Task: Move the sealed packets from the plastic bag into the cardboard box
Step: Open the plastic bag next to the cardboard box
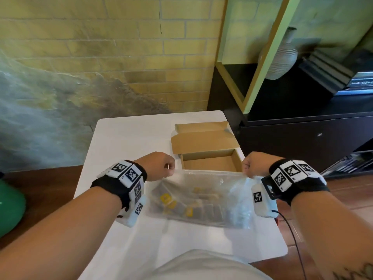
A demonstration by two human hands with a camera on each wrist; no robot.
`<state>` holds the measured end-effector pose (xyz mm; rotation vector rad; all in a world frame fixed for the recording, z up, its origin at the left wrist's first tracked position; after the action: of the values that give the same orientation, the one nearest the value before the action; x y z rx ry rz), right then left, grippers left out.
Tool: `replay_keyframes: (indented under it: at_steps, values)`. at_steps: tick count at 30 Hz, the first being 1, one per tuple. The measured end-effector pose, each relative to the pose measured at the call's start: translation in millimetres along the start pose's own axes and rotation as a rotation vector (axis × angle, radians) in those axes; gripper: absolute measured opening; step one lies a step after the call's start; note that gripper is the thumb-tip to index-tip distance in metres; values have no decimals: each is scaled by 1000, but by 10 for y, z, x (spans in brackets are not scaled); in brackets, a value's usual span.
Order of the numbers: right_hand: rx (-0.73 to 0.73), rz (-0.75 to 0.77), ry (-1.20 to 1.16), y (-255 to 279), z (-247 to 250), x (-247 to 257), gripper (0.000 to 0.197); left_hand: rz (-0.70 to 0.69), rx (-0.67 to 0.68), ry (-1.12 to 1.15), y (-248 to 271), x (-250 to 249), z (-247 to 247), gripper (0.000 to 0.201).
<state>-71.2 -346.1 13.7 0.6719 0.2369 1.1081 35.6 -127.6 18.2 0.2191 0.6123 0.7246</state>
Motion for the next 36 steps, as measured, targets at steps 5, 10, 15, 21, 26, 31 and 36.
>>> replay_keyframes:
  at_steps: [5, 10, 15, 21, 26, 31, 36]
  values:
    - [-8, -18, 22, 129, 144, -278, 22, 56, -41, 117, 20, -154, 43, 22]
    - [38, 129, 138, 164, 20, 48, 27, 73, -21, 167, 30, -409, -34, 24]
    - [-76, 376, 54, 153, -59, 677, 12, 76, -98, 165, 49, -485, 4, 25]
    - [-71, 427, 41, 95, 5, 702, 14, 202, -138, 2, 218, -207, 119, 20]
    - [-73, 481, -39, 117, -9, 1020, 5, 194, -174, 121, 224, -235, 180, 23]
    - [-174, 596, -218, 232, 8, 1575, 27, 198, -264, 306, 230, -229, 306, 35]
    - [-266, 597, -237, 248, 6, 1731, 18, 182, -323, 371, 250, -202, 360, 35]
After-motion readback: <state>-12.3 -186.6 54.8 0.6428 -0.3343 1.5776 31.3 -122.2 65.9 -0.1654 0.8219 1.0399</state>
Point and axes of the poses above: each hand's wrist, its own y-axis away from the middle knuckle, its own z-axis out of the back of the hand, x = y × z, the point moved 10 cm from there along -y, towards the middle knuckle, and after that the axes turned 4 degrees about y, right-handed, at the moved point
